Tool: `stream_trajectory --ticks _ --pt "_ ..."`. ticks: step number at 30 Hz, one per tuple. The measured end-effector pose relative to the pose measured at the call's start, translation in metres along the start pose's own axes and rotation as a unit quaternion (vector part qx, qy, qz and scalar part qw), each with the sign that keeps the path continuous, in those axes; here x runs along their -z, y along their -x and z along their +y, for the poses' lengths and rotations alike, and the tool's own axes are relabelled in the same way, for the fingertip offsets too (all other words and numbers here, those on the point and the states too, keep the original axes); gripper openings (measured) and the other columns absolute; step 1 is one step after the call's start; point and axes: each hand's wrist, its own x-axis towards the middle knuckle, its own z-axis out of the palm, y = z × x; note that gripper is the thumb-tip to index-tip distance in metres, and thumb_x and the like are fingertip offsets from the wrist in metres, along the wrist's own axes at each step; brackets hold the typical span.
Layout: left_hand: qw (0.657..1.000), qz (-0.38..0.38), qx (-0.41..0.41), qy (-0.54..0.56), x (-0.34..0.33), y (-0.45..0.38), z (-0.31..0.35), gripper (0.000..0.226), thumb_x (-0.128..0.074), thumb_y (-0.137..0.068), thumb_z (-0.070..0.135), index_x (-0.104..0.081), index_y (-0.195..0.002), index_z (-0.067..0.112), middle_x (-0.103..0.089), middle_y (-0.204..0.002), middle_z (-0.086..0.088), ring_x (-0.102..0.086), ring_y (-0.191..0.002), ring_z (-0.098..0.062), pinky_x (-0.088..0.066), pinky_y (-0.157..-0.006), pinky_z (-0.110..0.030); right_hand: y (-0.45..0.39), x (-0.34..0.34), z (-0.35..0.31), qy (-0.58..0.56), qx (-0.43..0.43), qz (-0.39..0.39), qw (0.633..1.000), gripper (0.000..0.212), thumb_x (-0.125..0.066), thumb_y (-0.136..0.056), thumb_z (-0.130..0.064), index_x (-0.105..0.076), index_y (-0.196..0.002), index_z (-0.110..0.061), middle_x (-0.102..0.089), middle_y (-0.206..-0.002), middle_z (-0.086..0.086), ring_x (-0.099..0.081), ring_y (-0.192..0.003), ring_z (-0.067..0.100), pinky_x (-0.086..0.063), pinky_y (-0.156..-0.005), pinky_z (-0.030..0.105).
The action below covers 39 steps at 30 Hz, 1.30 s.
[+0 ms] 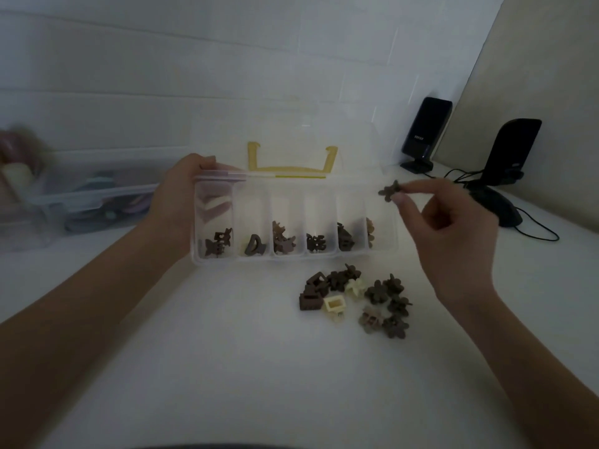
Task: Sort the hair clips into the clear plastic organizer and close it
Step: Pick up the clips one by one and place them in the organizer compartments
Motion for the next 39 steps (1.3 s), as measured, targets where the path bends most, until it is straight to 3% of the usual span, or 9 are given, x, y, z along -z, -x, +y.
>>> stream_trajectory --ticks 5,11,15,20,25,29,33,35,39 --pt "1.0 0.005 0.001 0.001 -0.002 0.003 0.002 0.023 -0.043 -0.089 0.023 -0.06 -0.076 0.014 -0.067 -0.058 0.007 -0.056 -0.069 -0.01 -0.047 -0.059 -0.02 0.003 -0.008 0.009 0.095 -0.027 -0.105 0.99 0.015 -0.062 -0.084 -0.041 -0.063 -0.098 -0.035 -0.05 -0.052 -0.003 -0.043 -0.045 0.01 -0.033 -0.045 0.024" --pt "1.0 0.008 0.012 0.002 -0.001 0.001 0.003 0.021 -0.045 -0.088 0.025 -0.06 -0.077 0.016 -0.066 -0.062 0.006 -0.057 -0.067 -0.009 -0.046 -0.05 -0.015 -0.002 -0.002 0.005 0.014 0.006 -0.083 0.996 0.008 -0.067 -0.081 -0.034 -0.067 -0.086 -0.029 -0.046 -0.048 -0.003 -0.04 -0.045 0.012 -0.037 -0.049 0.026" --pt "1.0 0.007 0.019 0.008 0.0 -0.001 0.003 0.017 -0.045 -0.087 0.025 -0.059 -0.082 0.016 -0.065 -0.065 0.005 -0.057 -0.066 -0.009 -0.044 -0.047 -0.013 0.001 0.003 -0.005 -0.057 0.079 -0.211 0.973 0.009 -0.069 -0.077 -0.037 -0.07 -0.079 -0.028 -0.045 -0.044 -0.003 -0.034 -0.04 0.01 -0.028 -0.046 0.014" --pt "1.0 -0.002 0.017 0.006 0.0 -0.002 0.001 0.023 -0.043 -0.088 0.026 -0.06 -0.077 0.016 -0.066 -0.065 0.005 -0.058 -0.068 -0.009 -0.045 -0.05 -0.014 0.013 -0.007 -0.012 0.019 0.146 -0.358 0.922 0.028 -0.061 -0.079 -0.048 -0.067 -0.105 -0.04 -0.037 -0.044 -0.014 -0.041 -0.042 0.006 -0.031 -0.049 0.009" --pt "1.0 -0.001 0.017 0.004 -0.001 -0.002 0.001 0.021 -0.043 -0.087 0.026 -0.06 -0.078 0.017 -0.066 -0.067 0.005 -0.058 -0.067 -0.009 -0.045 -0.051 -0.015 0.016 -0.009 -0.013 0.078 0.204 -0.351 0.911 0.028 -0.051 -0.083 -0.052 -0.059 -0.109 -0.044 -0.03 -0.043 -0.016 -0.03 -0.037 -0.007 -0.021 -0.048 0.004" --pt "1.0 0.0 0.02 0.013 -0.001 -0.002 0.002 0.021 -0.043 -0.088 0.025 -0.06 -0.078 0.017 -0.066 -0.064 0.005 -0.057 -0.066 -0.009 -0.044 -0.048 -0.013 0.017 -0.011 -0.013 0.1 0.227 -0.358 0.9 0.028 -0.049 -0.082 -0.051 -0.065 -0.102 -0.041 -0.064 -0.058 -0.016 -0.042 -0.046 -0.007 -0.024 -0.051 0.003" --pt "1.0 0.001 0.012 0.011 0.0 -0.003 0.0 0.02 -0.044 -0.087 0.025 -0.059 -0.077 0.018 -0.067 -0.067 0.005 -0.058 -0.071 -0.01 -0.046 -0.053 -0.015 0.02 -0.016 -0.009 0.122 0.215 -0.367 0.897 0.027 -0.056 -0.083 -0.041 -0.065 -0.108 -0.039 -0.071 -0.073 -0.014 -0.051 -0.052 -0.001 -0.023 -0.054 0.002" --pt "1.0 -0.003 0.01 0.011 -0.001 -0.003 -0.001 0.017 -0.044 -0.087 0.024 -0.059 -0.08 0.017 -0.065 -0.074 0.003 -0.058 -0.074 -0.011 -0.047 -0.052 -0.015 0.018 -0.015 -0.012 0.127 0.194 -0.39 0.891 0.024 -0.054 -0.086 -0.047 -0.065 -0.106 -0.04 -0.07 -0.074 -0.013 -0.05 -0.054 -0.001 -0.026 -0.053 0.005" --pt "1.0 -0.009 0.005 0.008 0.0 -0.004 -0.003 0.016 -0.045 -0.086 0.023 -0.058 -0.083 0.016 -0.063 -0.08 -0.001 -0.058 -0.077 -0.012 -0.048 -0.056 -0.019 0.018 -0.012 -0.017 0.016 0.097 -0.396 0.913 0.023 -0.061 -0.076 -0.051 -0.066 -0.094 -0.038 -0.047 -0.049 -0.009 -0.041 -0.043 0.008 -0.032 -0.047 0.015"
